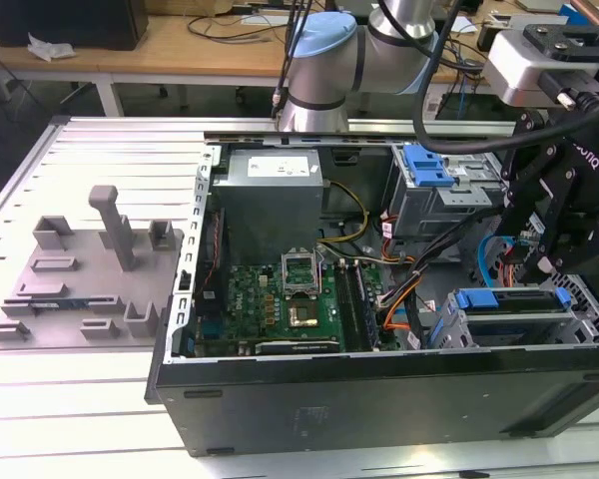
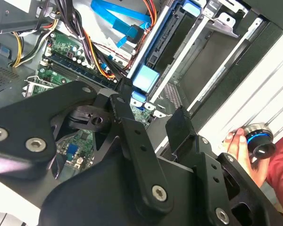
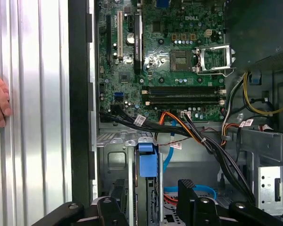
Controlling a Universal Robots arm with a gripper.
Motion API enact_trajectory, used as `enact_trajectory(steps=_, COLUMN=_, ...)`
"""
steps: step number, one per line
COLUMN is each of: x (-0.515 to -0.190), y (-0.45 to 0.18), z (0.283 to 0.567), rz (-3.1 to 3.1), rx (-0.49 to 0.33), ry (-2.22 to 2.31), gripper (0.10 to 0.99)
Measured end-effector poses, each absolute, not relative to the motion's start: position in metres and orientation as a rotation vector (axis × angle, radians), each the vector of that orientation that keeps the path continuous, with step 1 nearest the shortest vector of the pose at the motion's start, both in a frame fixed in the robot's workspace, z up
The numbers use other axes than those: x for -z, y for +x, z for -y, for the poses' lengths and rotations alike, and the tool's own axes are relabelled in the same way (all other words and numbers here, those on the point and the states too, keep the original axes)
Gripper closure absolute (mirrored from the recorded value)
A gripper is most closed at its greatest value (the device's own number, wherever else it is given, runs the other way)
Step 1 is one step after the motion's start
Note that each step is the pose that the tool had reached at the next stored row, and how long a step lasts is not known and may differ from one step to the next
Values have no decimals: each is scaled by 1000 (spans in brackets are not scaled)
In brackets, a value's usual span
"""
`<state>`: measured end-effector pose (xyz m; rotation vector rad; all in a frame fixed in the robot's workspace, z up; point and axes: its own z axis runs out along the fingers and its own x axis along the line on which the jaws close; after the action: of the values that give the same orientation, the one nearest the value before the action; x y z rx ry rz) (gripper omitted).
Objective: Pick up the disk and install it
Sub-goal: 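Insert the first disk wire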
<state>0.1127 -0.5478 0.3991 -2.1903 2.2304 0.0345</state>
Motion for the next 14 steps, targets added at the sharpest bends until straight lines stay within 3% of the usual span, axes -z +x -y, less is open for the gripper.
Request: enact_trajectory(steps=14, x=-399, y=113, z=538, rz=-2238, rx=-18, ry=-2198, gripper=522)
